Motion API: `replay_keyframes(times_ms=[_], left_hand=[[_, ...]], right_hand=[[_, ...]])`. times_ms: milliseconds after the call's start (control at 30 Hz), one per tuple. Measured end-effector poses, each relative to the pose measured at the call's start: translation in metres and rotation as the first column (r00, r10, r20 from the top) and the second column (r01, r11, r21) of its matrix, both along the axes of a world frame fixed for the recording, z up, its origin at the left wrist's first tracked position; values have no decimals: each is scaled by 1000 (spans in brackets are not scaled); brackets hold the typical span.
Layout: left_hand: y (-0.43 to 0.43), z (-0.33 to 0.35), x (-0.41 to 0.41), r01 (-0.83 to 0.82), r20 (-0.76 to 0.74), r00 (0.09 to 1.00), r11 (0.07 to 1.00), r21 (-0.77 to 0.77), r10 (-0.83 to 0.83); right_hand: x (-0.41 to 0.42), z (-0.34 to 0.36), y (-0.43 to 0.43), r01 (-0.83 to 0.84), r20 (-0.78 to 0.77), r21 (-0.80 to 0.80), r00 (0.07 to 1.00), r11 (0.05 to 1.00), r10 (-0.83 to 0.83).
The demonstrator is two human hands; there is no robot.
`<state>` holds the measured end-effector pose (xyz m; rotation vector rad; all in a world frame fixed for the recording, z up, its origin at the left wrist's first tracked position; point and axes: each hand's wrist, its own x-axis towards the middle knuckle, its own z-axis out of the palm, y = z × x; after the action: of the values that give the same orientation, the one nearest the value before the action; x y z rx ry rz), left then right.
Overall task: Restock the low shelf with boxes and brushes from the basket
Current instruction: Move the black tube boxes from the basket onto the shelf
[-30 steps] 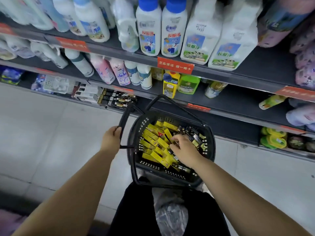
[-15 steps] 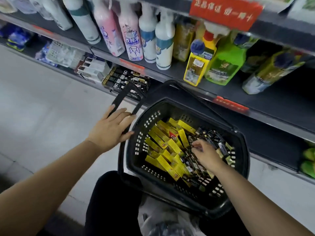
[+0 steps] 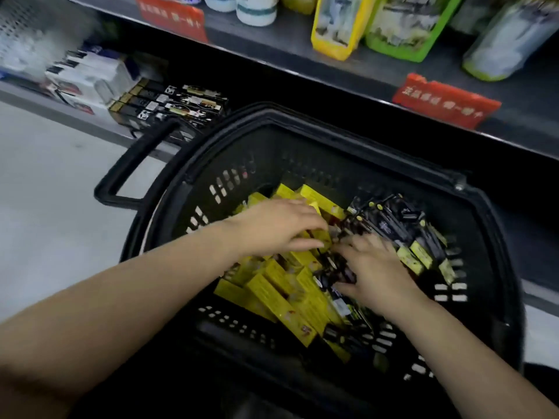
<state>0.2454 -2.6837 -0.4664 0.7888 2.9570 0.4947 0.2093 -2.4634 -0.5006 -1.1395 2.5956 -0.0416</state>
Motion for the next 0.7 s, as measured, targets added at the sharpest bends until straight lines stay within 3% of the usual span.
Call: replay_keyframes(times_ms=[167, 333, 467, 567, 633, 700], left_hand=[[25, 0, 27, -210, 148, 973, 951, 228, 179], [55, -7, 33, -367, 378, 895, 872, 323, 237], [83, -12, 34, -499, 551, 797, 784, 369, 248], [93, -11, 35, -585, 617, 732, 730, 353, 289], [94, -8, 38, -679, 681, 658, 644, 353, 320], [94, -3, 43, -753, 746, 590, 544, 371, 308]], right_hand=[[13, 2, 28, 60, 36, -92, 998, 994, -57], [14, 2, 43, 339, -60, -205, 932, 918, -357], [17, 0, 45, 306, -126, -239, 931, 921, -342], [16, 2, 48, 330, -20, -305, 936, 893, -352], [18, 5, 50, 368, 73, -377, 927, 850, -369], [19, 9, 49, 488, 243, -498, 872, 717, -425]])
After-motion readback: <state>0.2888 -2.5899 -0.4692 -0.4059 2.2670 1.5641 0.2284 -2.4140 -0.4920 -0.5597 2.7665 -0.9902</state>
